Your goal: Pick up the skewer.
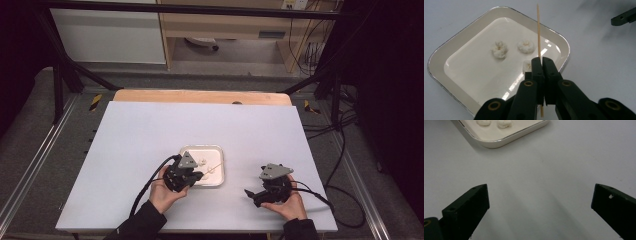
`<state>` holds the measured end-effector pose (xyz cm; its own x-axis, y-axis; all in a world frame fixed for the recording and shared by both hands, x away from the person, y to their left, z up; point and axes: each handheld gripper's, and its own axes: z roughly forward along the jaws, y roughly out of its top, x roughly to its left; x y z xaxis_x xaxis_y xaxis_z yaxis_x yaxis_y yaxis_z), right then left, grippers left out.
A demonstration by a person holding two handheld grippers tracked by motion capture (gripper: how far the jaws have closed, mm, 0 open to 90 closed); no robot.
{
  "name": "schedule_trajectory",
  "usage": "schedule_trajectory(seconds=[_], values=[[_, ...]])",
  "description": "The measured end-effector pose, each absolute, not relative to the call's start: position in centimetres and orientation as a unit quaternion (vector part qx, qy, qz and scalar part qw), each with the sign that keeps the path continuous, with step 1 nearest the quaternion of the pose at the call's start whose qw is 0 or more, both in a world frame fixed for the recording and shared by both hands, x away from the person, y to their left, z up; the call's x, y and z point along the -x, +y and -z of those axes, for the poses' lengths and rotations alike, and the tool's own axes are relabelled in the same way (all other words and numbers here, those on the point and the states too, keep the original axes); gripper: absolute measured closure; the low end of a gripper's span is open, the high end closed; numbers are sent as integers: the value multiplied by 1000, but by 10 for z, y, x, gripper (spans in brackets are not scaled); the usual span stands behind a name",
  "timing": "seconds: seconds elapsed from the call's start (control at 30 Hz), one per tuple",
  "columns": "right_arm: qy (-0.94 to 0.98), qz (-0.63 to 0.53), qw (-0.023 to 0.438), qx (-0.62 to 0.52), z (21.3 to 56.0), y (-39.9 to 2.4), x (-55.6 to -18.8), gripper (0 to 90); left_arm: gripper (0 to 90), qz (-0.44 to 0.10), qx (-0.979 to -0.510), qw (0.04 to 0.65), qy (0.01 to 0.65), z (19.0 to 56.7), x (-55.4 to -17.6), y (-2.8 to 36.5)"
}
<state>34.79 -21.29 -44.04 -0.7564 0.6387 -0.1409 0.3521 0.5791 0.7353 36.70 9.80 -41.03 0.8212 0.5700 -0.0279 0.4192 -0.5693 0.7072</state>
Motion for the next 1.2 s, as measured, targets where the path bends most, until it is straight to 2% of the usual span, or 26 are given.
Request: schedule_trajectory(seconds=[0.77, 1.17, 1.2], values=[[899, -299, 269, -173, 426, -177, -343, 83, 886, -100, -913, 333, 214, 394, -359, 68], [908, -281, 293, -107, 424, -169, -342, 208, 886, -89, -922, 322, 197, 392, -364, 51], [909, -277, 295, -95, 424, -168, -343, 242, 886, -88, -922, 321, 196, 392, -365, 49]])
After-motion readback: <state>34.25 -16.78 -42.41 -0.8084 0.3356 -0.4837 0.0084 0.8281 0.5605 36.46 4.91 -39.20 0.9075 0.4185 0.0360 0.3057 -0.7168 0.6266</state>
